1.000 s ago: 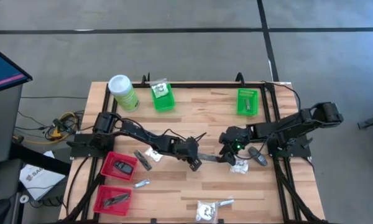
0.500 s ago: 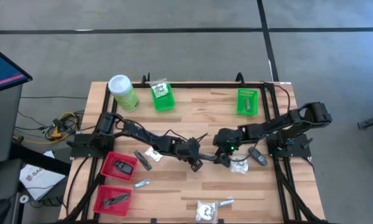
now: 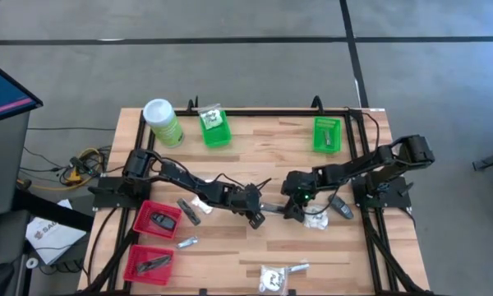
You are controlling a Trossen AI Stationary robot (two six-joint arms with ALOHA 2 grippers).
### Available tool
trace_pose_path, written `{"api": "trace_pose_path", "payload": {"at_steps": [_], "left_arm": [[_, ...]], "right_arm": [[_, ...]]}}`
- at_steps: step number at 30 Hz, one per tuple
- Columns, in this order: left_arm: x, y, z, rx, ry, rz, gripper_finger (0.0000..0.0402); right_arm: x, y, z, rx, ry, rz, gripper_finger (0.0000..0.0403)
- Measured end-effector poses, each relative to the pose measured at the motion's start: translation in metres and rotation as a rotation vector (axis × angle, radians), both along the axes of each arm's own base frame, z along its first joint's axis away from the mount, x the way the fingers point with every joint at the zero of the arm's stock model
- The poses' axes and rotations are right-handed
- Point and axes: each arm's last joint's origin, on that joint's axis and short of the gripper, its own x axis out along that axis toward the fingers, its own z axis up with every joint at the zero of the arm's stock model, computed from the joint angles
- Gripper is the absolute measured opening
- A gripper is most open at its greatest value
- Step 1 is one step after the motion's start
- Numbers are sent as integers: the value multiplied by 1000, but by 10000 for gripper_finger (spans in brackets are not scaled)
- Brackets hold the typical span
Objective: Pick & Place Travel size toiletries
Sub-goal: Put the black comb into the bottom red basket
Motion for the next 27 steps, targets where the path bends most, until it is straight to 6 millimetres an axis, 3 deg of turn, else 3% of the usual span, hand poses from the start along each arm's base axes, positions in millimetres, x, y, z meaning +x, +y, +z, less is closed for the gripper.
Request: {"api": "trace_pose_path", "payload": {"at_steps": [7,14,23,27], "left_arm": [[0,0,0,-5,5,6,0],[-7,0,-6,-29,10,20,0],[-12,-6,-8,-34,-11,23,0],[-12,-9,4,-15,-81,16,0]], "right_arm": [[0,-12,19,2,-92,-52,255],[0,-27,20,-6,-93,-109,255],[0,-28,20,-10,-96,-107,255],[0,-28,20,-9,-97,-107,255]]}}
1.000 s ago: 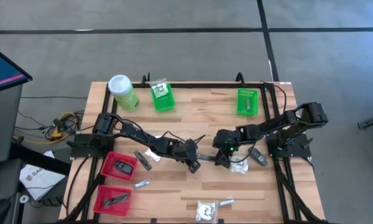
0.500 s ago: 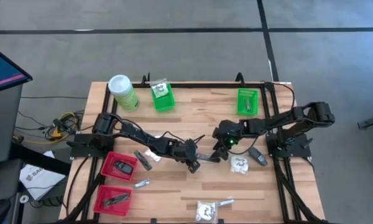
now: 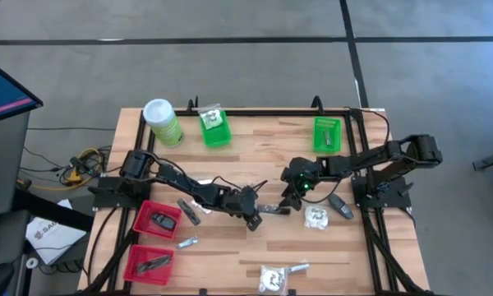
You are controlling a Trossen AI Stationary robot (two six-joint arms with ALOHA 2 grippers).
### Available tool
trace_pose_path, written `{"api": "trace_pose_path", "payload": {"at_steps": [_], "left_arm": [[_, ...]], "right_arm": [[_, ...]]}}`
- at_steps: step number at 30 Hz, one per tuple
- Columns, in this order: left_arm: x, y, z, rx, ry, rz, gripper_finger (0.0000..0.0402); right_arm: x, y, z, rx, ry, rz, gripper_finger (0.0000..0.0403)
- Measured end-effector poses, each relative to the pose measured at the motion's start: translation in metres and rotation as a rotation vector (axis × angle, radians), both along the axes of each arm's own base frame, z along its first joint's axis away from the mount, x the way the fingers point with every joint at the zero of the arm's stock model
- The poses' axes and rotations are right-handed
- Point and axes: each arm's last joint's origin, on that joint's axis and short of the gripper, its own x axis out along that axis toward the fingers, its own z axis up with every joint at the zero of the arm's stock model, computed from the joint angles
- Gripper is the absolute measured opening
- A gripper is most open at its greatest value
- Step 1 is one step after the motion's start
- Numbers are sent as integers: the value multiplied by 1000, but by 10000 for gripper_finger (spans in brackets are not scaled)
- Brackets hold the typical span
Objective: Pick & Place Travel size toiletries
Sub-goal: Put the black comb into the bottom red basket
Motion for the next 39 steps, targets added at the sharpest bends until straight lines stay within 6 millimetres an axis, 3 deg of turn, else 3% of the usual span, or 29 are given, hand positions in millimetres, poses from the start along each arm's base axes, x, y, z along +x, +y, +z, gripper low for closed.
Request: {"api": "trace_pose_path", "payload": {"at_steps": [4,14,22,28,39], "left_arm": [[-1,4,12,36,-34,-5,0],[4,3,21,73,-99,-50,0],[7,7,4,26,-59,-28,0],[7,8,3,20,-53,-24,0],[6,8,1,21,-32,-29,0]], "right_arm": [[0,0,1,5,-4,4,255],[0,1,1,6,-2,7,255],[0,1,1,4,-4,12,255],[0,3,0,-3,-6,26,255],[9,1,-34,51,86,60,255]]}}
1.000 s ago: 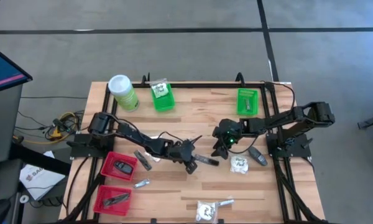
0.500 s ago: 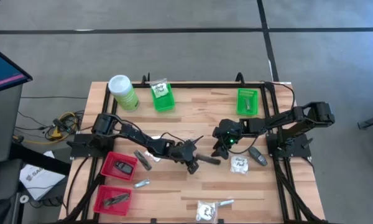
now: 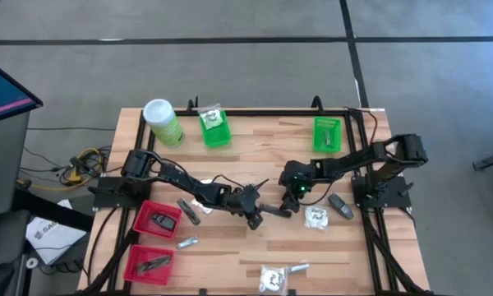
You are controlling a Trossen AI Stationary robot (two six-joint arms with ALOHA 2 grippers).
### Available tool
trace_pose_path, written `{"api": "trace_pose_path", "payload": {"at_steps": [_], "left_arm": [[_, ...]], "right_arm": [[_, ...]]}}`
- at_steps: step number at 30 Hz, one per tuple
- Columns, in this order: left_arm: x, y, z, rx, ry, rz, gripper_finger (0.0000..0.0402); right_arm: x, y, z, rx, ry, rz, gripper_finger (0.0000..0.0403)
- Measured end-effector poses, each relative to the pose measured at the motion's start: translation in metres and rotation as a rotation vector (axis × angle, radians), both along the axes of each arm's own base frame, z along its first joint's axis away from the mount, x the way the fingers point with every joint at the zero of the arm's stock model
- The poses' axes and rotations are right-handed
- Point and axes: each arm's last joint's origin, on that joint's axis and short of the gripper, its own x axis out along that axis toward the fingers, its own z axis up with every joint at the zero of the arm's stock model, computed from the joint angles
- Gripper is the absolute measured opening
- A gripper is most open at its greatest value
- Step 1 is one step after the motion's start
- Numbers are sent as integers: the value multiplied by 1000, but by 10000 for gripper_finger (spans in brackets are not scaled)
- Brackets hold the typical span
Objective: Pick & Place Travel size toiletries
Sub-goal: Put the black comb into the bottom red basket
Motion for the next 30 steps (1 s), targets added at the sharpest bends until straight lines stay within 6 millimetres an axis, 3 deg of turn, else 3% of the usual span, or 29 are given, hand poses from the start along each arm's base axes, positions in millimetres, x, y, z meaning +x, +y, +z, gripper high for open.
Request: {"api": "trace_pose_path", "payload": {"at_steps": [8,24,30], "left_arm": [[0,0,0,1,2,0,0],[0,0,-1,9,1,5,0],[0,1,-1,17,1,5,0]], "right_arm": [[9,4,-18,130,-16,70,255],[34,19,-3,85,-32,98,254],[44,28,-12,93,8,133,206]]}}
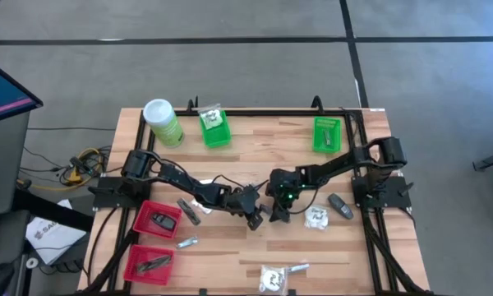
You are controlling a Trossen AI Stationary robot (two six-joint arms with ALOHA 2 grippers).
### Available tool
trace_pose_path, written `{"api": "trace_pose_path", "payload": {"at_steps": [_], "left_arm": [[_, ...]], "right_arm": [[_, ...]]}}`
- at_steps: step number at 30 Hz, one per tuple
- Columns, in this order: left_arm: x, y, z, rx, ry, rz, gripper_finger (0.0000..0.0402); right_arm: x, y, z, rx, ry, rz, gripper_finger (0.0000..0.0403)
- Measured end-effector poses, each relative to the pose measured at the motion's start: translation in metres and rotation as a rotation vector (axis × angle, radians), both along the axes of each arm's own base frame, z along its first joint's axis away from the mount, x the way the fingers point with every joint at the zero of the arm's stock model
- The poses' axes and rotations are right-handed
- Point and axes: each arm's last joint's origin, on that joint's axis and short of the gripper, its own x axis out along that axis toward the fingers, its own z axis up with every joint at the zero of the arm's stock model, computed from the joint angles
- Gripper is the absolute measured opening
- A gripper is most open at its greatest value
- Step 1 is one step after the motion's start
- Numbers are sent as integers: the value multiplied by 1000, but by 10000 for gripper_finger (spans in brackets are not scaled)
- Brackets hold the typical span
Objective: Pick & Place Travel size toiletries
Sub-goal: Put the black comb into the bottom red basket
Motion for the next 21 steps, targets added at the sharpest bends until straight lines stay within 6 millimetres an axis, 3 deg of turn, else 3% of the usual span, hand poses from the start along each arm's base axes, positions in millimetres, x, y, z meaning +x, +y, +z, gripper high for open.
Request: {"api": "trace_pose_path", "payload": {"at_steps": [9,15,21], "left_arm": [[-2,-6,0,-7,5,-20,0],[-9,-13,19,8,-10,-56,0],[-16,-13,81,47,-200,1,0]], "right_arm": [[12,6,3,10,52,36,20],[19,4,17,8,92,67,6],[12,0,61,-14,1,63,4]]}}
